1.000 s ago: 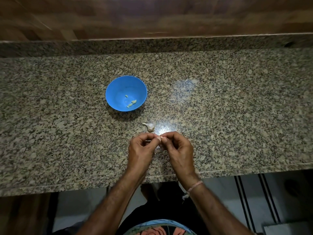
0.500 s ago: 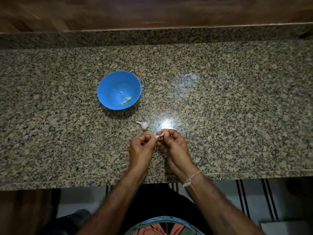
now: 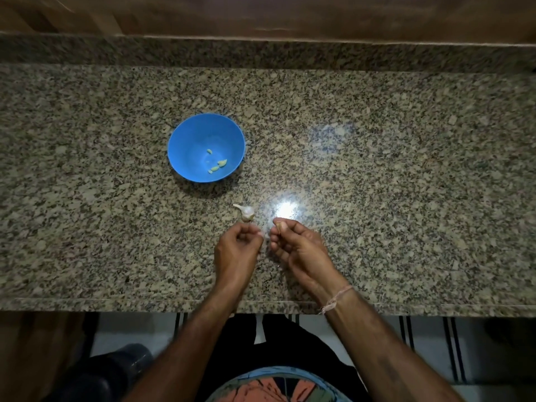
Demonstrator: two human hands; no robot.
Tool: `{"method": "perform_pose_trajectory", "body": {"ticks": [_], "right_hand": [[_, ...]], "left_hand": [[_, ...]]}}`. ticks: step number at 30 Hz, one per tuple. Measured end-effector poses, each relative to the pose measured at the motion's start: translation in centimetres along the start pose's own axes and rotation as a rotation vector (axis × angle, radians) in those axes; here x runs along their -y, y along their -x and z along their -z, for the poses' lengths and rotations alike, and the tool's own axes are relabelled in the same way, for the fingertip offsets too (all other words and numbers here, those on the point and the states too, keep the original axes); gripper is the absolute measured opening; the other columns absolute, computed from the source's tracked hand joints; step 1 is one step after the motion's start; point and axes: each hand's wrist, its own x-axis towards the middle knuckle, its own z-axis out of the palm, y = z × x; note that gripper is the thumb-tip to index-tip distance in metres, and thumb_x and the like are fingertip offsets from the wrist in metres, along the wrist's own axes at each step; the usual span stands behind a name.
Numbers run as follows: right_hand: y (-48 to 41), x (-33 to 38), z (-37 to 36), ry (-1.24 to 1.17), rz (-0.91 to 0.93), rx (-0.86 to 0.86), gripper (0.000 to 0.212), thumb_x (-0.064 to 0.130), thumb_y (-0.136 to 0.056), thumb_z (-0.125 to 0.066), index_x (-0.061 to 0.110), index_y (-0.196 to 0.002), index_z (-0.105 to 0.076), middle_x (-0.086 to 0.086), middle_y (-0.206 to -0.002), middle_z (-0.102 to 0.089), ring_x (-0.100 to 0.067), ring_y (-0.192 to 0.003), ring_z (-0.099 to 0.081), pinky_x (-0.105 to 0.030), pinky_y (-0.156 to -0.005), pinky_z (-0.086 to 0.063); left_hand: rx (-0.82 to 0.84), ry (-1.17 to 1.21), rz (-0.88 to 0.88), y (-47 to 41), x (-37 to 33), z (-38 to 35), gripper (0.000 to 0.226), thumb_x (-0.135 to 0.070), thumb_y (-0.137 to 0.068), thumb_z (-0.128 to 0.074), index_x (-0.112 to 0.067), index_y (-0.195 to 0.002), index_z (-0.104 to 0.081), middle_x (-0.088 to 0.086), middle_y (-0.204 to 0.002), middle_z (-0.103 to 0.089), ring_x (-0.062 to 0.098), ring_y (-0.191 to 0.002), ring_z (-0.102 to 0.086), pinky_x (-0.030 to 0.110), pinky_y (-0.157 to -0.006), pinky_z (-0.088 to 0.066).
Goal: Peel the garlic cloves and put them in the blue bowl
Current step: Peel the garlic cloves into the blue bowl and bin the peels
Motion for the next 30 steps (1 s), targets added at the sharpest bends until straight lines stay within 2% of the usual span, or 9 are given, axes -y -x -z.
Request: {"method": "perform_pose_trajectory", "body": {"ticks": [2,3,6,8,14,17,21,26,30], "right_hand": [[0.2,-0.2,0.0,0.048,0.005,0.011,0.011,0.007,-0.098,-0.067,0.003,-0.109,-0.069,-0.011,-0.089,-0.073,-0.016,-0.076,-0.068,-0.025,-0.07,-0.061],[0.3,-0.3,0.0,0.078,0.015,0.019,0.009,0.008,-0.098,-0.068,0.004,-0.106,-0.068,-0.01,-0.088,-0.072,-0.015,-0.074,-0.067,-0.024,-0.069,-0.06],[0.8,-0.2,0.2,0.18,0.048,0.027,0.007,0.009,-0.098,-0.068,0.004,-0.103,-0.068,-0.008,-0.085,-0.071,-0.013,-0.072,-0.065,-0.023,-0.067,-0.058],[1.0,0.0,0.3,0.229,0.065,0.027,0.008,0.009,-0.099,-0.067,0.002,-0.104,-0.068,-0.007,-0.084,-0.072,-0.013,-0.072,-0.064,-0.021,-0.066,-0.057],[1.8,0.2,0.3,0.387,0.135,0.026,0.015,0.005,-0.095,-0.072,-0.003,-0.107,-0.069,-0.015,-0.095,-0.076,-0.017,-0.081,-0.07,-0.025,-0.075,-0.061],[2.1,0.2,0.5,0.467,0.181,0.004,0.017,0.004,-0.093,-0.075,-0.003,-0.108,-0.071,-0.019,-0.099,-0.077,-0.021,-0.083,-0.072,-0.028,-0.077,-0.062],[2.3,0.3,0.5,0.526,0.24,-0.012,0.013,0.005,-0.093,-0.075,0.0,-0.105,-0.074,-0.019,-0.095,-0.078,-0.024,-0.081,-0.074,-0.033,-0.079,-0.064],[2.5,0.1,0.7,0.575,0.292,-0.027,0.011,0.007,-0.094,-0.075,0.003,-0.104,-0.076,-0.015,-0.092,-0.079,-0.028,-0.084,-0.076,-0.036,-0.081,-0.065],[2.4,-0.1,0.6,0.58,0.297,-0.043,0.009,0.008,-0.095,-0.074,0.005,-0.103,-0.076,-0.013,-0.092,-0.079,-0.03,-0.087,-0.077,-0.035,-0.08,-0.065]], "left_hand": [[0.034,0.081,-0.055,0.1,0.0,0.0,0.008,-0.023,-0.095,-0.074,-0.029,-0.1,-0.077,-0.007,-0.093,-0.079,0.017,-0.089,-0.076,0.04,-0.077,-0.064],[0.046,0.093,-0.086,0.3,-0.1,0.0,0.008,-0.023,-0.095,-0.075,-0.029,-0.1,-0.078,-0.008,-0.093,-0.079,0.015,-0.089,-0.076,0.039,-0.078,-0.064],[0.047,0.096,-0.155,0.7,-0.3,0.0,0.007,-0.019,-0.094,-0.077,-0.025,-0.097,-0.079,-0.01,-0.09,-0.079,0.008,-0.087,-0.075,0.027,-0.078,-0.061],[0.052,0.07,-0.189,0.8,-0.1,0.1,0.005,-0.02,-0.093,-0.078,-0.023,-0.097,-0.08,-0.01,-0.091,-0.079,0.007,-0.088,-0.074,0.026,-0.079,-0.06],[0.03,0.019,-0.198,1.2,0.5,0.5,0.008,-0.028,-0.094,-0.077,-0.024,-0.101,-0.08,-0.009,-0.094,-0.078,0.013,-0.091,-0.075,0.043,-0.08,-0.064],[0.02,-0.016,-0.208,1.3,0.4,0.8,0.006,-0.026,-0.093,-0.078,-0.023,-0.098,-0.08,-0.009,-0.093,-0.078,0.01,-0.089,-0.073,0.038,-0.078,-0.064],[0.008,-0.098,-0.287,1.5,0.5,0.9,0.005,-0.026,-0.092,-0.078,-0.023,-0.096,-0.08,-0.012,-0.095,-0.075,0.006,-0.087,-0.07,0.032,-0.075,-0.061],[-0.045,-0.209,-0.352,1.7,0.4,0.5,0.01,-0.027,-0.092,-0.077,-0.021,-0.099,-0.079,-0.013,-0.094,-0.072,0.004,-0.084,-0.067,0.032,-0.072,-0.06],[-0.121,-0.328,-0.368,2.1,-0.2,-0.1,0.012,-0.034,-0.091,-0.073,-0.023,-0.095,-0.077,-0.015,-0.091,-0.069,0.004,-0.08,-0.063,0.027,-0.066,-0.051]]}}
